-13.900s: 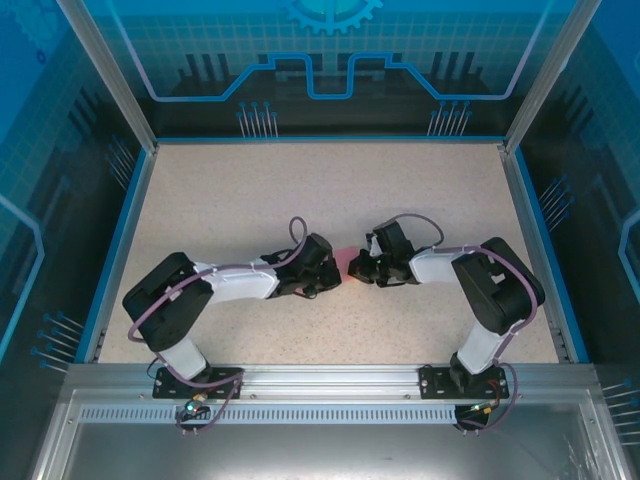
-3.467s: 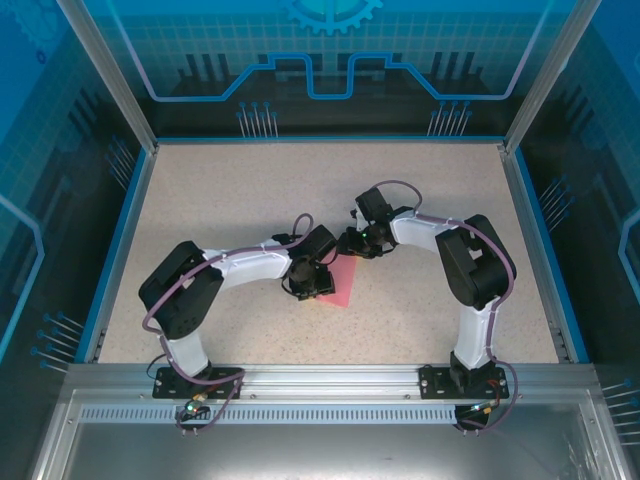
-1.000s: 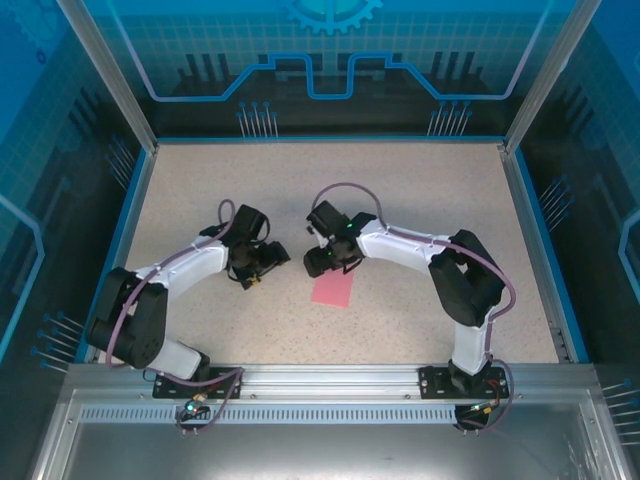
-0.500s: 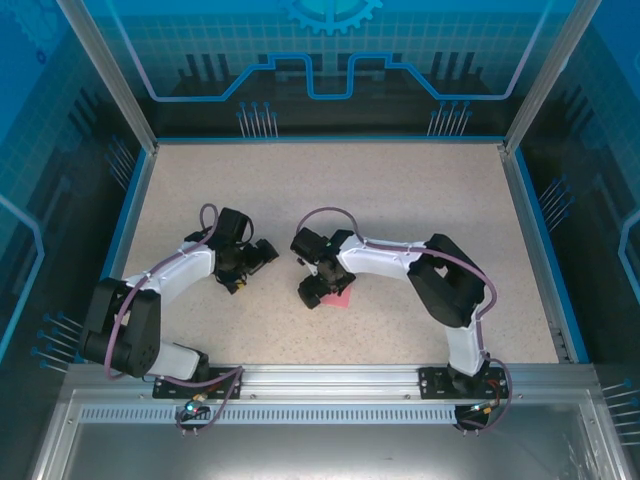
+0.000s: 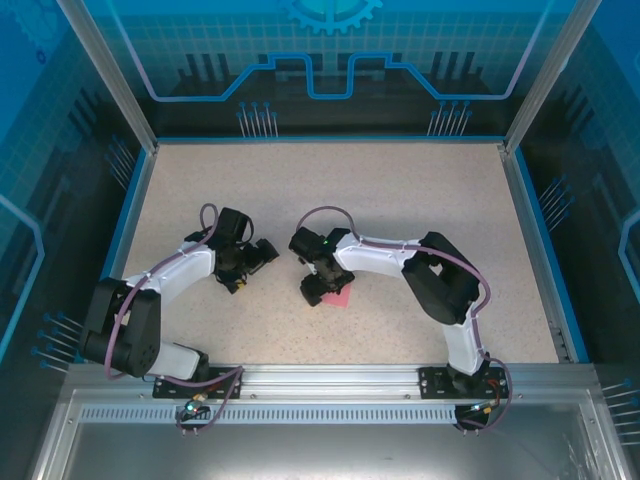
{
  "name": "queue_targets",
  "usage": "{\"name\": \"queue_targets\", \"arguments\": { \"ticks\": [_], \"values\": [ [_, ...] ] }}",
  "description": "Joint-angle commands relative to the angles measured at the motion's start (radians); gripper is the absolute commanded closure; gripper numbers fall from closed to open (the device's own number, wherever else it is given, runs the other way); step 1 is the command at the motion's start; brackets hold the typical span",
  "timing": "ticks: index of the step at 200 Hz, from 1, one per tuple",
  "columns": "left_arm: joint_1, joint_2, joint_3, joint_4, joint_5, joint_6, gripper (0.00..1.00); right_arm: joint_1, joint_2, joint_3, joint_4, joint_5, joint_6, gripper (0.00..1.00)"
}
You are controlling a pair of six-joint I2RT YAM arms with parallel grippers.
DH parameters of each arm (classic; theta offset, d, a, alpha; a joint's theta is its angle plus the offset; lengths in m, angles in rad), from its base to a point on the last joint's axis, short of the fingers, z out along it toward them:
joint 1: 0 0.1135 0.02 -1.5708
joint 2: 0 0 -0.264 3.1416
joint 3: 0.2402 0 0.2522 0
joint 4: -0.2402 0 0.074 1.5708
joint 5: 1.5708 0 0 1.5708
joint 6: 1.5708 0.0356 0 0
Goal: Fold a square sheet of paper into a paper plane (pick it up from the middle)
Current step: Fold the triangle a second time at the center of the table.
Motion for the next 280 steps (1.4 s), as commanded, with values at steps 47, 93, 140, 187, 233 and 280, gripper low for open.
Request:
{"name": "queue_targets", "arguments": {
  "ticks": [47, 93, 140, 187, 233, 280],
  "values": [
    [0.006, -0.006, -0.021, 0.005, 0.029, 0.018, 0.01, -0.040, 0.053, -0.043, -0.008, -0.039, 0.001, 0.31],
    [0.006, -0.008, -0.027, 0.009, 0.041, 0.022, 0.01, -0.089, 0.027, -0.100, 0.063, -0.192, -0.036, 0.30],
    [0.006, -0.011, -0.027, 0.008, 0.043, 0.028, 0.01, -0.133, 0.028, -0.129, 0.072, -0.218, -0.070, 0.30],
    [0.007, -0.012, -0.026, 0.006, 0.045, 0.032, 0.01, -0.144, 0.028, -0.136, 0.072, -0.215, -0.090, 0.29],
    [0.004, -0.018, -0.027, 0.018, 0.070, 0.045, 0.01, -0.153, 0.031, -0.141, 0.078, -0.204, -0.095, 0.34],
    [-0.025, -0.063, -0.096, 0.208, 0.295, 0.073, 0.21, -0.206, 0.004, -0.187, 0.159, -0.345, -0.090, 0.36]
  ]
}}
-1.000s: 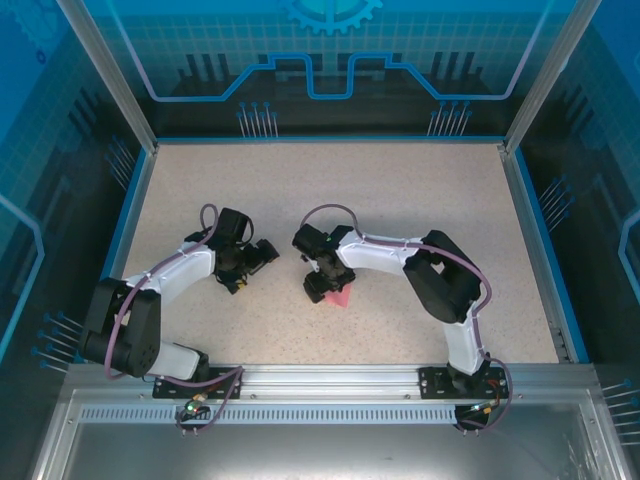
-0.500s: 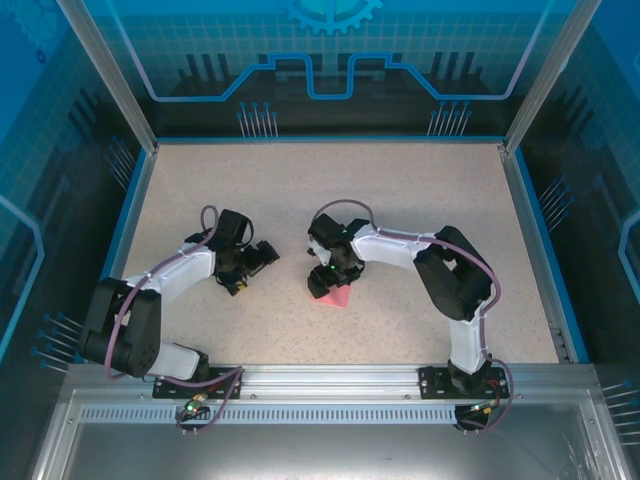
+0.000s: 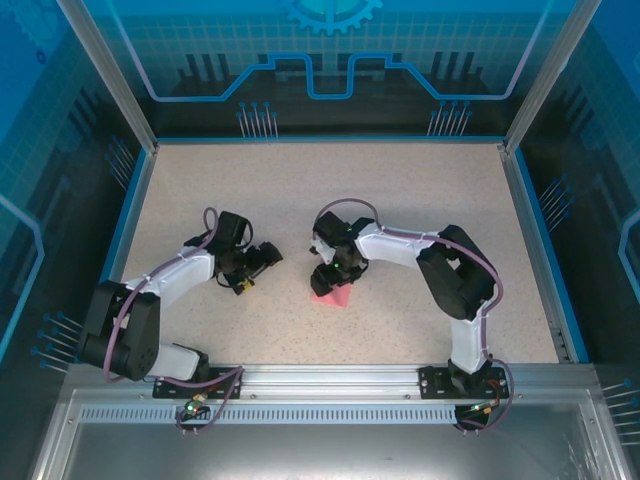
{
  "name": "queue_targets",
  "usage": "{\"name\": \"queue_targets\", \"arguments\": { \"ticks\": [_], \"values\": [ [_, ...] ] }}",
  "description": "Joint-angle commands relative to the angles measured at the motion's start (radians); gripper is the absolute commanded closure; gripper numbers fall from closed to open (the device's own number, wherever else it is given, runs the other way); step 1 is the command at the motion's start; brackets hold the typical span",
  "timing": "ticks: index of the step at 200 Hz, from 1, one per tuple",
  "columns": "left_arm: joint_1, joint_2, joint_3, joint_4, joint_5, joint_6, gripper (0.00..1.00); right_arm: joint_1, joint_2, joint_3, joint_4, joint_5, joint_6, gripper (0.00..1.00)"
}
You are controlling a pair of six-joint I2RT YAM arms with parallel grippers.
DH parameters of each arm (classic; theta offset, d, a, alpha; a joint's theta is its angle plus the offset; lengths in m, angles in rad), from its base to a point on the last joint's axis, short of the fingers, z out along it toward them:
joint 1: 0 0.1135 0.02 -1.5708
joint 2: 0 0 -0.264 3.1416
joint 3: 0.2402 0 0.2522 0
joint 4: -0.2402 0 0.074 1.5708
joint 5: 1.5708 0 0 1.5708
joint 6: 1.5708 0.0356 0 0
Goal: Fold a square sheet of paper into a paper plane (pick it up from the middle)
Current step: Fold the triangle a second time at the center of the table.
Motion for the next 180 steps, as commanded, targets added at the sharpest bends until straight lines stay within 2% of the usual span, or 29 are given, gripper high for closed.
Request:
{"name": "queue_targets", "arguments": {
  "ticks": [1, 49, 98, 141, 180],
  "values": [
    [-0.023, -0.035, -0.035, 0.117, 0.163, 0.032, 0.22, -0.049, 0.062, -0.080, 0.049, -0.055, -0.007, 0.36],
    [-0.125, 0.012, -0.040, 0.218, 0.238, 0.014, 0.61, -0.105, 0.035, -0.116, 0.108, -0.177, -0.008, 0.38],
    [-0.204, 0.140, -0.007, 0.329, 0.283, -0.035, 0.88, -0.139, 0.005, -0.148, 0.151, -0.248, -0.007, 0.38],
    [-0.250, 0.222, 0.020, 0.352, 0.282, -0.055, 0.99, -0.148, -0.005, -0.149, 0.162, -0.274, -0.003, 0.38],
    [-0.274, 0.270, 0.030, 0.362, 0.285, -0.063, 1.00, -0.151, -0.013, -0.153, 0.179, -0.301, 0.003, 0.38]
  ]
}}
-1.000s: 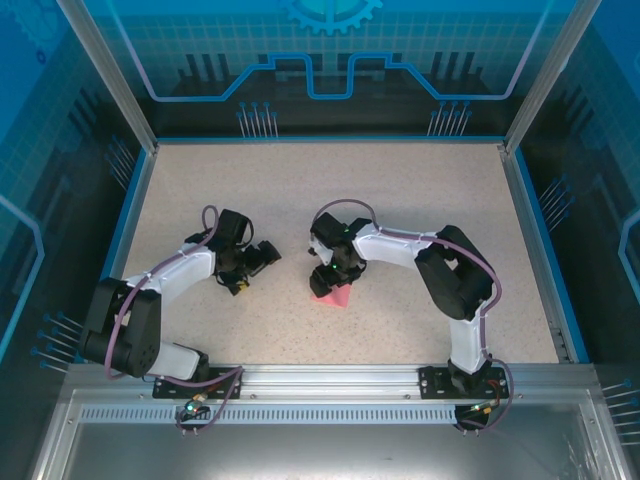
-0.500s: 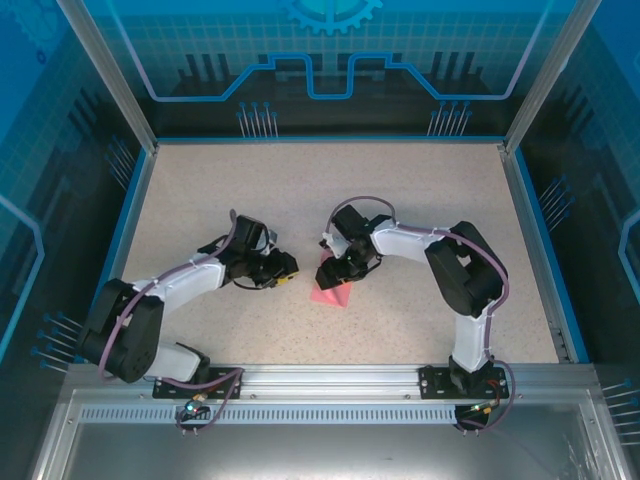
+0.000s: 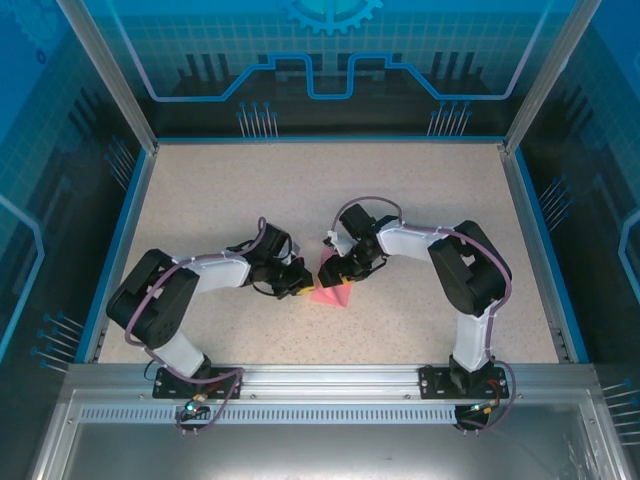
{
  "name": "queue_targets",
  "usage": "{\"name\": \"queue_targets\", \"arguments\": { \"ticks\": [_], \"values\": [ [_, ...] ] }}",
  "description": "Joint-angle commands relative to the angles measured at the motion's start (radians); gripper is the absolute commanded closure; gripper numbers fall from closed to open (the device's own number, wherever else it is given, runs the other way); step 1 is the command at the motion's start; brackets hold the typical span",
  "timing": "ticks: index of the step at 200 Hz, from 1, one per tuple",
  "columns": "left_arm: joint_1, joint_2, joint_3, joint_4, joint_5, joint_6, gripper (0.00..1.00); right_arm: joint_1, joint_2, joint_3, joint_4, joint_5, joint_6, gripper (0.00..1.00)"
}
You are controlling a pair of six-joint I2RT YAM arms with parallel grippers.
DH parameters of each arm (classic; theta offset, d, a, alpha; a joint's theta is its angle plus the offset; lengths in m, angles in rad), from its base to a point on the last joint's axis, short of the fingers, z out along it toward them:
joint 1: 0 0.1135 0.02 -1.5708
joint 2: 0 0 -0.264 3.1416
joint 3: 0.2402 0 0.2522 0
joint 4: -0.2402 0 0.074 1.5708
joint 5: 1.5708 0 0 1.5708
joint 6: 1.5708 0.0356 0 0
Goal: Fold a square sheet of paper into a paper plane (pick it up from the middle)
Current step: Fold the triangle a second time at the center of the table.
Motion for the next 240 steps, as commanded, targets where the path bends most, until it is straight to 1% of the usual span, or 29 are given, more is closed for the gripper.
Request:
{"name": "queue_targets", "arguments": {
  "ticks": [1, 57, 87, 99, 117, 138, 150, 170, 187, 214, 240],
  "values": [
    [-0.019, 0.028, 0.032, 0.021, 0.031, -0.017, 1.00, -0.009, 0.020, -0.032, 0.025, 0.017, 0.002, 0.38],
    [-0.031, 0.076, 0.033, -0.004, 0.001, -0.032, 1.00, -0.027, -0.045, -0.002, 0.037, -0.062, 0.034, 0.36],
    [-0.031, 0.076, 0.034, -0.020, -0.013, -0.027, 1.00, -0.062, -0.094, 0.002, 0.076, -0.103, 0.081, 0.33],
    [-0.030, 0.075, 0.034, -0.023, -0.013, -0.027, 1.00, -0.074, -0.109, -0.001, 0.089, -0.098, 0.094, 0.33],
    [-0.032, 0.075, 0.034, -0.025, -0.013, -0.024, 1.00, -0.082, -0.109, 0.002, 0.081, -0.050, 0.108, 0.32],
    [-0.031, 0.075, 0.037, -0.025, -0.011, -0.021, 1.00, -0.081, -0.070, 0.020, 0.039, 0.029, 0.119, 0.38],
    [-0.031, 0.072, 0.042, -0.025, -0.010, -0.020, 1.00, -0.080, -0.041, 0.031, 0.019, 0.058, 0.123, 0.46],
    [-0.031, 0.066, 0.050, -0.029, -0.009, -0.015, 1.00, -0.077, -0.004, 0.046, -0.004, 0.104, 0.137, 0.57],
    [-0.031, 0.066, 0.057, -0.029, -0.003, -0.014, 1.00, -0.075, 0.015, 0.047, -0.007, 0.121, 0.145, 0.60],
    [-0.031, 0.061, 0.060, -0.010, 0.019, -0.005, 1.00, -0.074, 0.040, 0.052, -0.013, 0.130, 0.147, 0.61],
    [-0.040, 0.035, 0.065, 0.032, 0.063, 0.021, 0.92, -0.074, 0.065, 0.063, -0.031, 0.141, 0.145, 0.63]
  ]
}}
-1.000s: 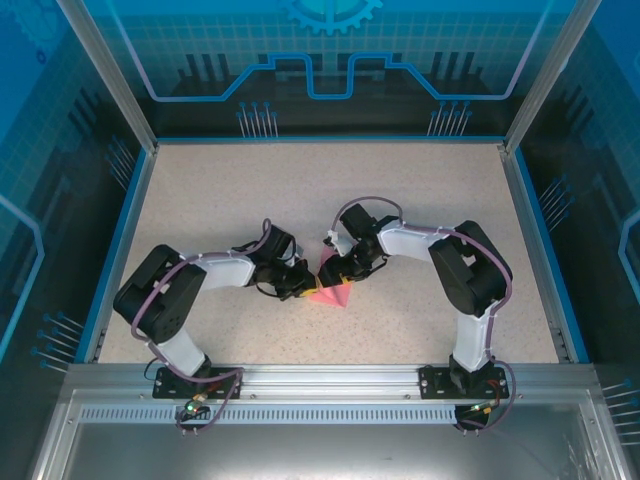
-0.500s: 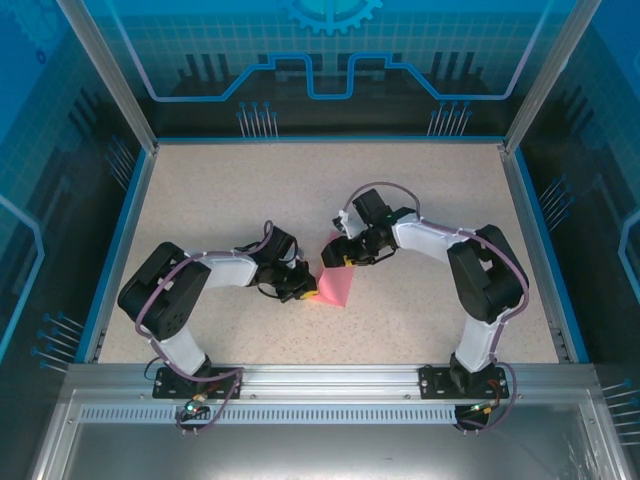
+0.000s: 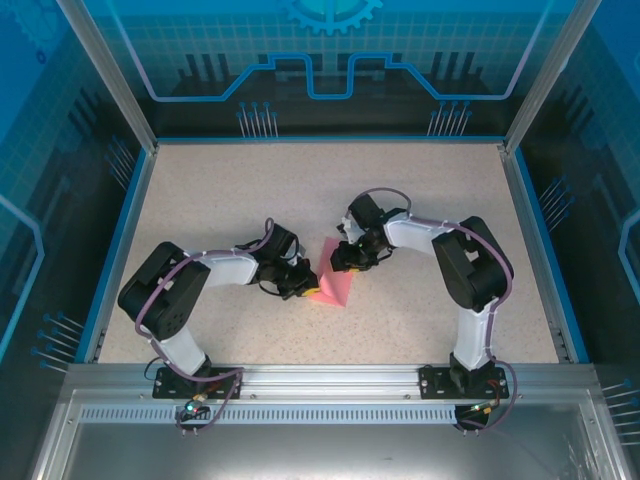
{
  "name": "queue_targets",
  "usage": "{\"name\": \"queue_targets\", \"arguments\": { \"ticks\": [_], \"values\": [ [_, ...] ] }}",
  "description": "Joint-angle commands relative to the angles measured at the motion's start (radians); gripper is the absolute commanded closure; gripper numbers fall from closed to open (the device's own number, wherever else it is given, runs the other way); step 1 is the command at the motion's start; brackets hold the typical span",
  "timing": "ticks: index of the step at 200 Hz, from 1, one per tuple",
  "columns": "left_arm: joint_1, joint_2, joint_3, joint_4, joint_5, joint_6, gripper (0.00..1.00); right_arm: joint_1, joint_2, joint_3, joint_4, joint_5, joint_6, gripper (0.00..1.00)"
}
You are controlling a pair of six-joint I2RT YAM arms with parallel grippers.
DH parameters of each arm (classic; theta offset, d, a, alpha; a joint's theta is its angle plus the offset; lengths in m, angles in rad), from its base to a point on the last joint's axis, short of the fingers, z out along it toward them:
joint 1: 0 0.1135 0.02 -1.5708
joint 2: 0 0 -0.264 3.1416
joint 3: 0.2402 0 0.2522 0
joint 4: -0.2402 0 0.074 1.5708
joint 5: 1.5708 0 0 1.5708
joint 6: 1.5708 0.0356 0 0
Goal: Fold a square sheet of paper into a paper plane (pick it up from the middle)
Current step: Fold the triangle a second time at the center of the table.
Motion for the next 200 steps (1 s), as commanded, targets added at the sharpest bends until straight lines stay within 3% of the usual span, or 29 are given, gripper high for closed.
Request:
{"name": "queue_targets", "arguments": {
  "ticks": [1, 68, 136, 200],
  "values": [
    [-0.015, -0.031, 0.027, 0.025, 0.055, 0.040, 0.91, 0.002, 0.046, 0.024, -0.043, 0.032, 0.008, 0.63],
    [-0.020, -0.078, -0.005, 0.171, 0.138, 0.023, 0.71, 0.001, 0.071, 0.036, -0.059, 0.029, 0.016, 0.63],
    [-0.028, 0.009, 0.030, 0.184, 0.128, 0.015, 0.71, -0.013, 0.028, 0.028, -0.026, -0.055, 0.036, 0.63],
    [-0.027, 0.050, 0.047, 0.186, 0.115, -0.010, 0.70, -0.103, -0.233, -0.200, 0.145, -0.193, 0.143, 0.56]
  ]
}}
